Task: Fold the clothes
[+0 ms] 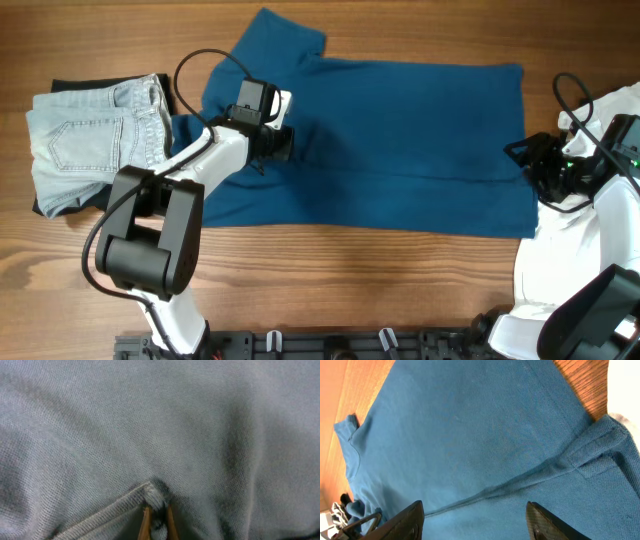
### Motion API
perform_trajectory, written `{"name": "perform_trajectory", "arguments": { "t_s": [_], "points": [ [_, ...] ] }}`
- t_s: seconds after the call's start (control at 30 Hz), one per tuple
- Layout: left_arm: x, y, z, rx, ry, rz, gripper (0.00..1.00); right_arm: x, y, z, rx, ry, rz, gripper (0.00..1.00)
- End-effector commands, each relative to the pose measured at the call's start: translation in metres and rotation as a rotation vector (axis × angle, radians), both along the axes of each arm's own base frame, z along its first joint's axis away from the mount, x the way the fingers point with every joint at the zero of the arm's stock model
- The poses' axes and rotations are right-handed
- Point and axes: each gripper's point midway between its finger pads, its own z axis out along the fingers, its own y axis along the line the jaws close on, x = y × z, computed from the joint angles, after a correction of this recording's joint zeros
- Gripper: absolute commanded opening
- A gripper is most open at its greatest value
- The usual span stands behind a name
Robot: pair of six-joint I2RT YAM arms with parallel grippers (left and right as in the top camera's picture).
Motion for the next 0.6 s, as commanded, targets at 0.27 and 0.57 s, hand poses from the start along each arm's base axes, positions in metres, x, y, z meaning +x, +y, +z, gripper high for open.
{"name": "perform_trajectory", "arguments": {
  "t_s": [0.27,0.57],
  "points": [
    [0.002,-0.040,0.062,-0.121,-0.107,-0.069,0.04,0.003,-0.003,0.008,-0.032,-0.019,0.000,0.66],
    [-0.007,-0.055,0.059,-0.053,-0.120,-0.101,0.61,0.003,-0.005,0.007,-0.041,-0.014,-0.005,0.66]
  ]
}}
